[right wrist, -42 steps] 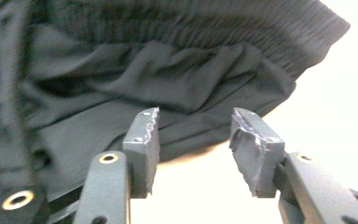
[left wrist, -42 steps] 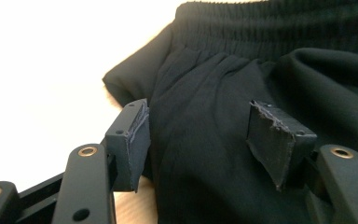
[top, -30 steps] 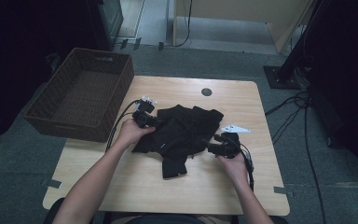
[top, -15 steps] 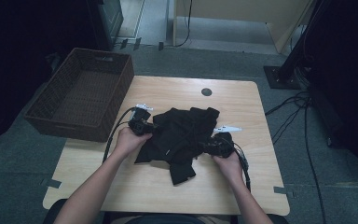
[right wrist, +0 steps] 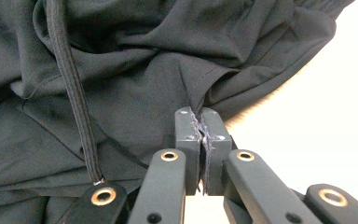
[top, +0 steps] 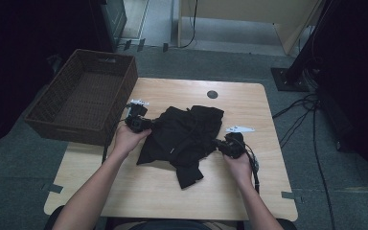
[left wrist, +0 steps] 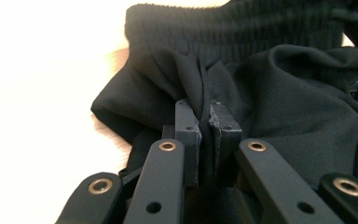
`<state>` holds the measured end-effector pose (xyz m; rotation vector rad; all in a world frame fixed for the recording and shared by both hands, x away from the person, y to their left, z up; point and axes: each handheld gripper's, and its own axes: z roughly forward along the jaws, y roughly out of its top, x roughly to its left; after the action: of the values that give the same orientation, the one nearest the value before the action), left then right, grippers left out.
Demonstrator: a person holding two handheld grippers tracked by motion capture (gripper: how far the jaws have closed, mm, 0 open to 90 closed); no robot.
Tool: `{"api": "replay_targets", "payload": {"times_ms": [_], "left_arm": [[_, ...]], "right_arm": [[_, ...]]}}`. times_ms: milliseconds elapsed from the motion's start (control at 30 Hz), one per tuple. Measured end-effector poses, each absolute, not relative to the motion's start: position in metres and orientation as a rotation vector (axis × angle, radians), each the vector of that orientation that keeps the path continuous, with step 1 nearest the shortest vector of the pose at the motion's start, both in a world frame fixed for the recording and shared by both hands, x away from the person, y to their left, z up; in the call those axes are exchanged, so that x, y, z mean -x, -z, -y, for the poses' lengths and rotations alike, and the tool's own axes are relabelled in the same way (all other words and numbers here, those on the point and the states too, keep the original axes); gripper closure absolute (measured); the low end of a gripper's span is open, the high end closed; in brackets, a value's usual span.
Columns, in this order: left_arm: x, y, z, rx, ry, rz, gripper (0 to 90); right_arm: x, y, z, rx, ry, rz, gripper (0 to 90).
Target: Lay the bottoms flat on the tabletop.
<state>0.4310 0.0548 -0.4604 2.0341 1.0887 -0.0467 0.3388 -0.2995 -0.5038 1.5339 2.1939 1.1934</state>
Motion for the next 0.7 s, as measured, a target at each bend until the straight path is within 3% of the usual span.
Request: {"api": "replay_targets", "payload": {"times_ms": [467, 700], "left_arm": [[-0.444, 0.441, -0.074, -1.973, -0.033, -1.161, 85.8], [-0.468, 0.449, -0.064, -1.997, -0.064, -1.223, 85.7]], "right_arm": [[-0.342, 0.485, 0.329, -1.564, -1.162, -2.085, 88.5], [-0.37, 0.475, 0.343, -1.595, -1.09, -2.057, 88.5]]}}
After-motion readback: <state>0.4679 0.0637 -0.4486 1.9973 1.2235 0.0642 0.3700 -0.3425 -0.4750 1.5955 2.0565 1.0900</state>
